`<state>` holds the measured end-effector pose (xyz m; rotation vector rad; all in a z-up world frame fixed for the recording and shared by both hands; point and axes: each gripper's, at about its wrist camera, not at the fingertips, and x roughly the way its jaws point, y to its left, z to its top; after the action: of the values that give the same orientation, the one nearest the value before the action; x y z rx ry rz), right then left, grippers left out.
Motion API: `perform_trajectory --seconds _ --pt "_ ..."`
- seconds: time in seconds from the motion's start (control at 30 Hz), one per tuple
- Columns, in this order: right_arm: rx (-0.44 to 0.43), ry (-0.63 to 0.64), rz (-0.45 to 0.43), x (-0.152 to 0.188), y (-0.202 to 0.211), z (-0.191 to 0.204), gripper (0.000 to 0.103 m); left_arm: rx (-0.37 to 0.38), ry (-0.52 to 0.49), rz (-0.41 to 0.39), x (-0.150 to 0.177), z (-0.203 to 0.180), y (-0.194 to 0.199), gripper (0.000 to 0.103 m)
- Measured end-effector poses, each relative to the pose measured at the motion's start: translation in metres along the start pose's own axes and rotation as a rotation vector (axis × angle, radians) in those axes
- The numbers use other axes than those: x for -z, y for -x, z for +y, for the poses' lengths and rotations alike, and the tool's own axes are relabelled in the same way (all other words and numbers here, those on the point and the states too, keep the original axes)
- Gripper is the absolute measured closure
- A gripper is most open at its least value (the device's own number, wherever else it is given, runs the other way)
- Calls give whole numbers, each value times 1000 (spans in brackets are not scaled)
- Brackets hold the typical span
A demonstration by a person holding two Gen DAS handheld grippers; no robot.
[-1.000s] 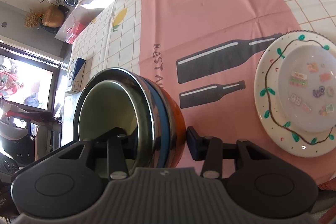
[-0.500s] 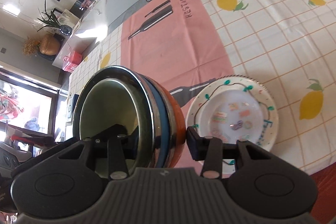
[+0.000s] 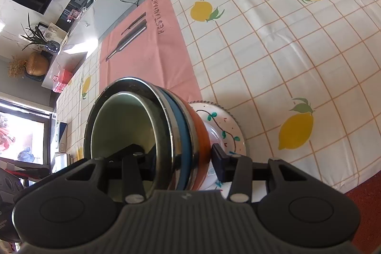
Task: Organize plates and bowls
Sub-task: 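Carry the bowl stack with both grippers onto the plate stack, then open both grippers to release the bowl stack and lift away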
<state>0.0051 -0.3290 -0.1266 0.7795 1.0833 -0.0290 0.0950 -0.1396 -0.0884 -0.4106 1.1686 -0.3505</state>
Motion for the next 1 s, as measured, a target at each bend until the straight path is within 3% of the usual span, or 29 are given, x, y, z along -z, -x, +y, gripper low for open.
perform_trajectory --seconds 0.53,1.0 --pt "5 -23 47 -3 -19 -14 59 -28 12 57 3 2 -15 54" --pt "-6 -13 51 -5 -24 -15 58 -8 4 48 0 5 -13 51"
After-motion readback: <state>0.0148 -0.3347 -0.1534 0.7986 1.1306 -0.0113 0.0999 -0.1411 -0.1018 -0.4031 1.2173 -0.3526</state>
